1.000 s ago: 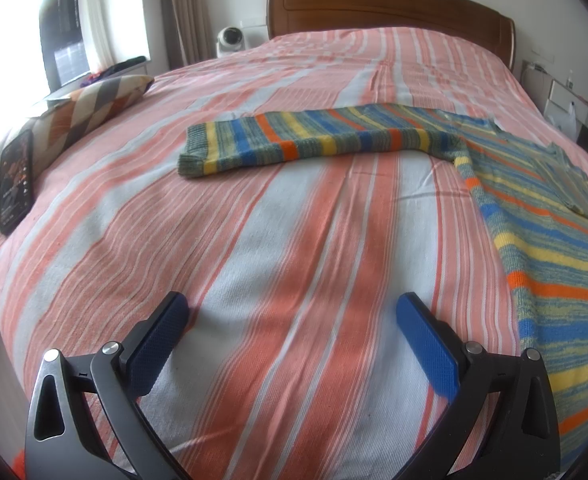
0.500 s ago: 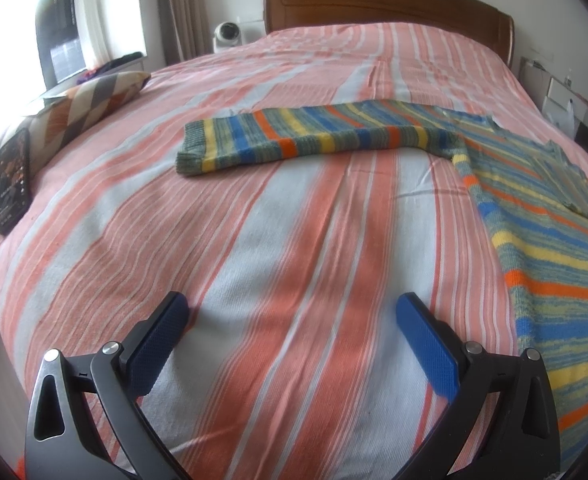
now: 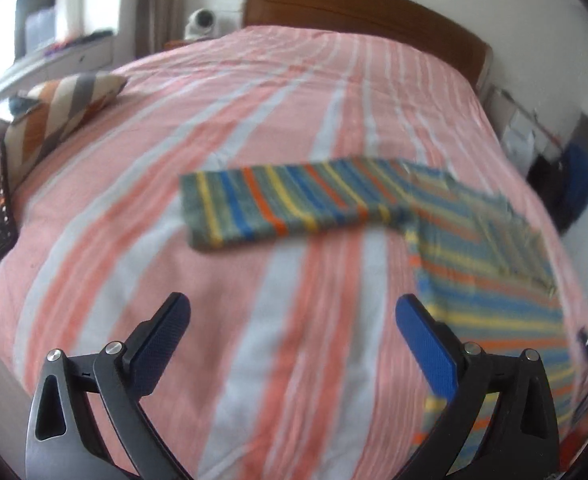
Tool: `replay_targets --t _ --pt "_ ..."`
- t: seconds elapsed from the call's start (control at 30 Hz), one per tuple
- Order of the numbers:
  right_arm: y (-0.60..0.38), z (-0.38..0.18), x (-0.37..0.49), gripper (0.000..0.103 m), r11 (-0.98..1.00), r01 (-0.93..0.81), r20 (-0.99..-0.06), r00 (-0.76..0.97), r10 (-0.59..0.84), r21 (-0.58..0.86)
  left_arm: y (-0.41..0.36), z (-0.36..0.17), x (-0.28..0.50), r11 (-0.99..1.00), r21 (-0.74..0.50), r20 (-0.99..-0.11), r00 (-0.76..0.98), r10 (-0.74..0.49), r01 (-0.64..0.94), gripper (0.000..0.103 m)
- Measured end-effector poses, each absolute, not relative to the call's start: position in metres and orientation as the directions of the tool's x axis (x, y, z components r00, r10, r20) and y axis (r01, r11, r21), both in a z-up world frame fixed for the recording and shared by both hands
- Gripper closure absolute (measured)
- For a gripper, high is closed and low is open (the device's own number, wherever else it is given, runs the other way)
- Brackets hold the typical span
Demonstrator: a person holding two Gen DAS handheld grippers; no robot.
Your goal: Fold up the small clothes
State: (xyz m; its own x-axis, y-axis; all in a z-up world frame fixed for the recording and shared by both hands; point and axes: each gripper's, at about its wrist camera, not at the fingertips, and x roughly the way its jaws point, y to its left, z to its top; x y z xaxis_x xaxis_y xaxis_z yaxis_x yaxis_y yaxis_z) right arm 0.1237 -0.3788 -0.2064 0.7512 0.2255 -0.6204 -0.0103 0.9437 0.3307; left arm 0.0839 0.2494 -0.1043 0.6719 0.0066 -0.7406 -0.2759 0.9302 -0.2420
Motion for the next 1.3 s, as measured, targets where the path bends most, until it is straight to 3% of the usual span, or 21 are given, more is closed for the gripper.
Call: replay_targets --t 0.17,0.23,0.37,0.4,0.43,0.47,0.57,0.67,0.83,0.97,1.0,1.07,1.1,1.13,1.27,1.3 --pt "-0.378 -0.205 0.123 0.015 0.944 -0.012 -0.617 0.754 0.226 0.331 0.327 -0.123 0.127 0.847 -0.31 -0.815 0.58 -0.003 -0.432 0.004" --pt "-0.378 -0.205 0.123 0.015 0.944 -0.011 -0.618 0.754 0.224 0.329 0.336 -0.132 0.147 0.844 -0.309 -0.839 0.544 -0.024 -0.439 0.02" --pt "-0.377 -0.204 0.124 0.015 0.948 -0.009 -0.623 0.752 0.217 0.319 0.333 -0.157 0.182 0.834 -0.297 -0.887 0.459 -0.059 -0.465 0.039" --pt "-0.376 -0.203 0.124 0.015 0.948 -0.008 -0.624 0.751 0.215 0.317 0.329 -0.16 0.186 0.836 -0.276 -0.892 0.45 -0.039 -0.475 0.055" --pt "-0.376 -0.203 0.125 0.015 0.949 -0.008 -0.625 0.751 0.214 0.315 0.323 -0.161 0.191 0.847 -0.24 -0.898 0.44 -0.008 -0.474 0.09" --pt "-0.375 -0.203 0.125 0.015 0.949 -0.007 -0.626 0.751 0.213 0.314 0.318 -0.161 0.195 0.861 -0.193 -0.905 0.424 0.029 -0.471 0.101" --pt "-0.374 -0.203 0.125 0.015 0.949 -0.008 -0.625 0.751 0.213 0.315 0.301 -0.14 0.199 0.878 -0.115 -0.891 0.439 0.117 -0.465 0.101" --pt "-0.374 -0.203 0.125 0.015 0.948 -0.009 -0.62 0.754 0.217 0.32 0.255 -0.084 0.203 0.936 -0.046 -0.817 0.552 0.166 -0.349 0.101" --pt "-0.373 -0.204 0.126 0.015 0.949 -0.009 -0.617 0.758 0.213 0.316 0.125 -0.004 0.216 0.999 0.009 -0.703 0.71 0.035 -0.041 0.101" --pt "-0.372 -0.204 0.126 0.015 0.95 -0.009 -0.618 0.757 0.21 0.312 0.027 -0.001 0.23 0.989 0.012 -0.695 0.712 -0.095 0.144 0.1" --pt "-0.372 -0.204 0.127 0.015 0.95 -0.008 -0.619 0.757 0.209 0.311 0.005 -0.012 0.236 0.983 0.007 -0.713 0.69 -0.125 0.185 0.094" --pt "-0.371 -0.205 0.127 0.015 0.951 -0.008 -0.621 0.756 0.208 0.308 -0.027 -0.045 0.246 0.978 0.003 -0.773 0.621 -0.13 0.208 0.068" --pt "-0.371 -0.205 0.127 0.015 0.951 -0.008 -0.621 0.756 0.208 0.309 -0.031 -0.057 0.248 0.981 0.0 -0.795 0.594 -0.119 0.196 0.04" --pt "-0.371 -0.205 0.127 0.015 0.951 -0.008 -0.621 0.756 0.209 0.309 -0.031 -0.064 0.242 0.982 -0.016 -0.801 0.586 -0.124 0.187 0.035" --pt "-0.371 -0.205 0.127 0.015 0.95 -0.009 -0.62 0.756 0.21 0.312 0.021 -0.072 0.23 0.983 -0.136 -0.792 0.583 -0.18 0.12 0.032" --pt "-0.372 -0.205 0.127 0.015 0.949 -0.01 -0.617 0.757 0.212 0.315 0.031 -0.071 0.232 0.986 -0.141 -0.79 0.591 -0.165 0.086 0.025"
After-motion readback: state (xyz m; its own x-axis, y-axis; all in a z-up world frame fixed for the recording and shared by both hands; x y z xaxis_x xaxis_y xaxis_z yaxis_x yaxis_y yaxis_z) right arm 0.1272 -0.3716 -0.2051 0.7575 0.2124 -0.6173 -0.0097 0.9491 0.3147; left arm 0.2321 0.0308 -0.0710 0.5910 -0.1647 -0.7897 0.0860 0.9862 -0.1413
